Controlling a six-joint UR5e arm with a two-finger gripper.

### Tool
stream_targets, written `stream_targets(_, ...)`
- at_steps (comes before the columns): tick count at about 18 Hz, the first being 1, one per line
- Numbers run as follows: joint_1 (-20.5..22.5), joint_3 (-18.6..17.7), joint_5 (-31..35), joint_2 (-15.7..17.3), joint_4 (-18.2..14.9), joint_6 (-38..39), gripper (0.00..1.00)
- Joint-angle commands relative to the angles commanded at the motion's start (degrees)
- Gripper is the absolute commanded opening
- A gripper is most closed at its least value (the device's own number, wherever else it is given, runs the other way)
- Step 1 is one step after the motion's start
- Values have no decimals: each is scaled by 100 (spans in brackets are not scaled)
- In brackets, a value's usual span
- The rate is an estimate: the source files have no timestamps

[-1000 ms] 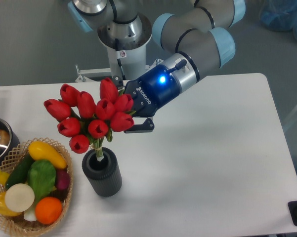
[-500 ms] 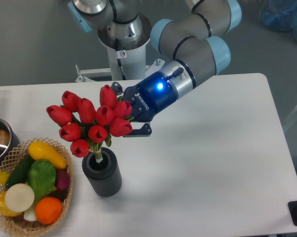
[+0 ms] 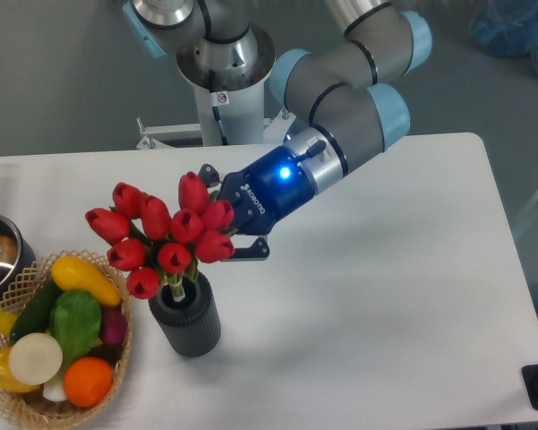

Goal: Insert the flowers into the vase
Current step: 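Lower the tulip stems down into the vase opening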

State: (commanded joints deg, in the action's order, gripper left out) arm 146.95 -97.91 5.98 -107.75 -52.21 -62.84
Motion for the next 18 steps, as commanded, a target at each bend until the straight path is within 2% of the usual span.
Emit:
stream_targets(8, 0, -421, 9, -35, 35, -553, 11)
stream_targets(18, -9, -571, 44, -61, 26, -694, 12)
